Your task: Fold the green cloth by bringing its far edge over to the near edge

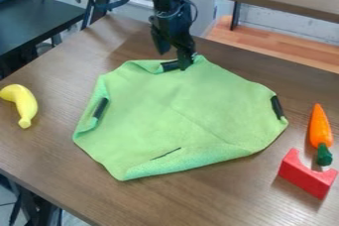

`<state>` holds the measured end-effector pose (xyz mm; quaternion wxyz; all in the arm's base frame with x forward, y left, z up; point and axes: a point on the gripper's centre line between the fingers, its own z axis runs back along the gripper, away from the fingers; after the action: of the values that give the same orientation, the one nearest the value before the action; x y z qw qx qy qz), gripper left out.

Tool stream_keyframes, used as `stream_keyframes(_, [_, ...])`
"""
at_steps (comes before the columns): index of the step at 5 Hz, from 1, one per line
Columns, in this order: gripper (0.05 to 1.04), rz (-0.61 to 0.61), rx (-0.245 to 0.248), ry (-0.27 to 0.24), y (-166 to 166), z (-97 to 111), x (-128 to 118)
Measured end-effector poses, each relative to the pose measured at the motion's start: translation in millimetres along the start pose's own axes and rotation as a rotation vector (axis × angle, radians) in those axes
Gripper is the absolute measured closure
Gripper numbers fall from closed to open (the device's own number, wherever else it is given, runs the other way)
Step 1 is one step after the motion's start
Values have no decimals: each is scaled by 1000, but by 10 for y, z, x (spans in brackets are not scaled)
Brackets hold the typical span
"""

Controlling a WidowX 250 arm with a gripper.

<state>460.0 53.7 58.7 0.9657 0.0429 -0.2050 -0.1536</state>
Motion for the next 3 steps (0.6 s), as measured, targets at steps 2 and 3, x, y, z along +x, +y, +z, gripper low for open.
stream_keyframes(2, [83, 20, 34, 17, 84, -162, 102])
stream_keyframes(3, [83, 28, 39, 38, 124, -213, 121])
